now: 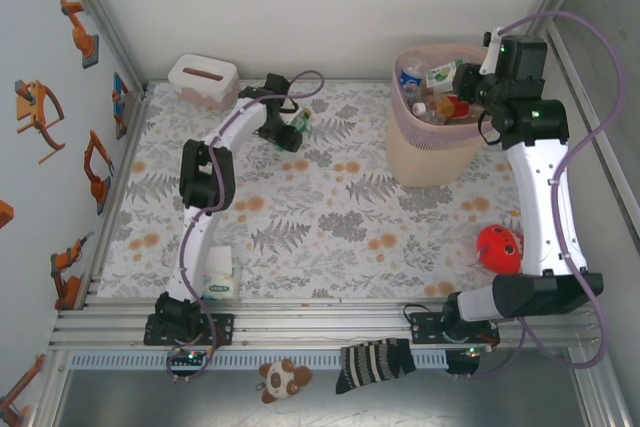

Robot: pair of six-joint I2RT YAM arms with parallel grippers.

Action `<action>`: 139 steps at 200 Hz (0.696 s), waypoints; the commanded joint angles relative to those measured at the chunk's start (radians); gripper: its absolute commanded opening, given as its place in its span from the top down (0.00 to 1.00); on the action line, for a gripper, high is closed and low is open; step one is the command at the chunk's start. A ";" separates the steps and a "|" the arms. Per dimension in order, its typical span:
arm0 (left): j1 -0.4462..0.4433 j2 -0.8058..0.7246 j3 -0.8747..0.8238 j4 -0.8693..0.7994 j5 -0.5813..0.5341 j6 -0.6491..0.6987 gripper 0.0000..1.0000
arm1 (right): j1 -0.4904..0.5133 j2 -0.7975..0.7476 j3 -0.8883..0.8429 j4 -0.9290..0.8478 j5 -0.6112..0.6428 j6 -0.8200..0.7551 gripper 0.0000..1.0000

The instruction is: Put the plastic bottles in the bin

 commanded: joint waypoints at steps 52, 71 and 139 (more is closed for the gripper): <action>0.004 -0.293 -0.237 0.149 0.249 -0.058 0.51 | -0.004 -0.052 -0.022 0.006 -0.115 0.047 0.72; 0.002 -0.370 -0.296 0.191 0.327 -0.064 0.51 | -0.004 -0.061 -0.029 0.009 -0.155 0.062 0.72; -0.028 -0.648 -0.492 0.394 0.625 -0.076 0.52 | -0.004 -0.054 -0.040 0.049 -0.451 0.110 0.67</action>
